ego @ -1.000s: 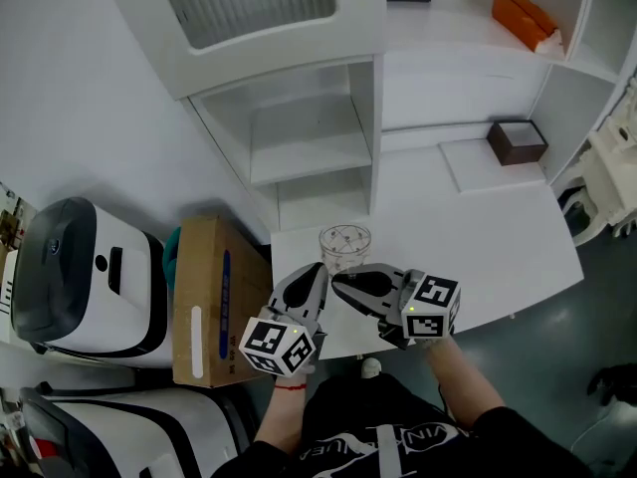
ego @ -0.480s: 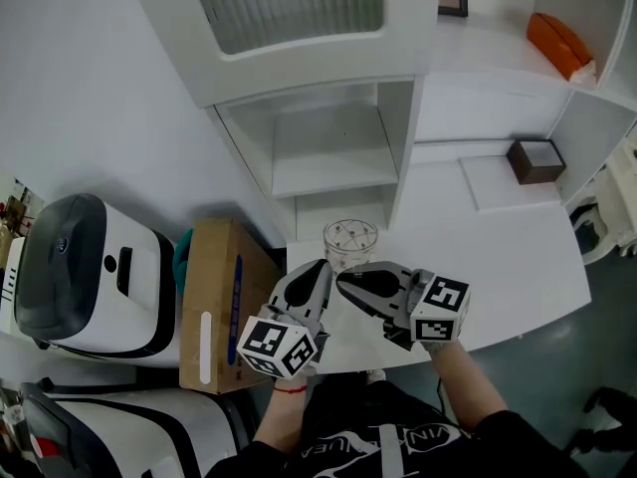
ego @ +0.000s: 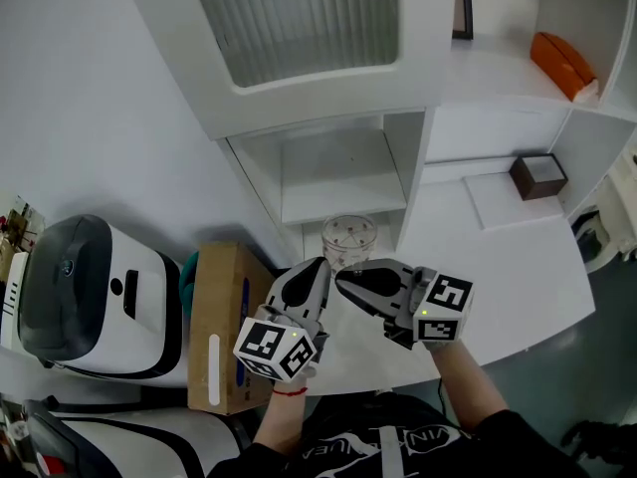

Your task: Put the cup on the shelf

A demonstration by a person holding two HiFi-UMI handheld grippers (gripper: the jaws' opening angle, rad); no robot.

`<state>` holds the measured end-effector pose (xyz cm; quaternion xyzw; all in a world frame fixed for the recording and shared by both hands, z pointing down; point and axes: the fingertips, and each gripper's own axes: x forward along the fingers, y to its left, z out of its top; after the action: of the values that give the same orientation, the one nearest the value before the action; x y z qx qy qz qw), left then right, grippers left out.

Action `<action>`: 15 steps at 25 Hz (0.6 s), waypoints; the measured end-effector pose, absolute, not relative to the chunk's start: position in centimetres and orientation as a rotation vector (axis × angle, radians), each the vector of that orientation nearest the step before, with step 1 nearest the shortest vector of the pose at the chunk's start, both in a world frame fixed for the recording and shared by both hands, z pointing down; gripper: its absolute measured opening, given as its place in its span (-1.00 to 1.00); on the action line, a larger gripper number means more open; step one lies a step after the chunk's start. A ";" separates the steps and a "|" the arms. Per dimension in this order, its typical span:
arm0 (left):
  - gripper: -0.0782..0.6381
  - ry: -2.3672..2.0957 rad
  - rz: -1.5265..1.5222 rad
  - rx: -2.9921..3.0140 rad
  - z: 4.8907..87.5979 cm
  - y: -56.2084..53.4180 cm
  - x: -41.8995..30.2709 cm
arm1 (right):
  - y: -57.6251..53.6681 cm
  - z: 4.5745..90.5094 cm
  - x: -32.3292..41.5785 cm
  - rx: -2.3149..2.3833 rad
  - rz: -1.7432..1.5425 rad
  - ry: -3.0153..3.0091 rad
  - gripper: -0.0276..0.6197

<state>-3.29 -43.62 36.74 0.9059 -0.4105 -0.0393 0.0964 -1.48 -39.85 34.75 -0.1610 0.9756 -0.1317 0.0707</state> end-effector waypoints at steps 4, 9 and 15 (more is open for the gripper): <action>-0.76 -1.221 -0.144 2.704 35.6 -44.5 -3.6 | -40.7 33.7 -1.8 -0.489 -0.355 2.937 -0.88; -0.76 -1.233 -0.164 2.723 34.5 -45.6 -3.9 | -41.8 32.7 -2.1 -0.490 -0.314 2.938 -0.88; -0.76 -1.257 -0.178 2.739 33.5 -47.1 -4.2 | -43.2 31.9 -2.5 -0.490 -0.279 2.938 -0.88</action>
<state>-4.23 -47.14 33.54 0.9055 -0.4157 -0.0590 0.0612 -2.46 -43.23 31.85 -0.1635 0.9793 -0.0929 0.0749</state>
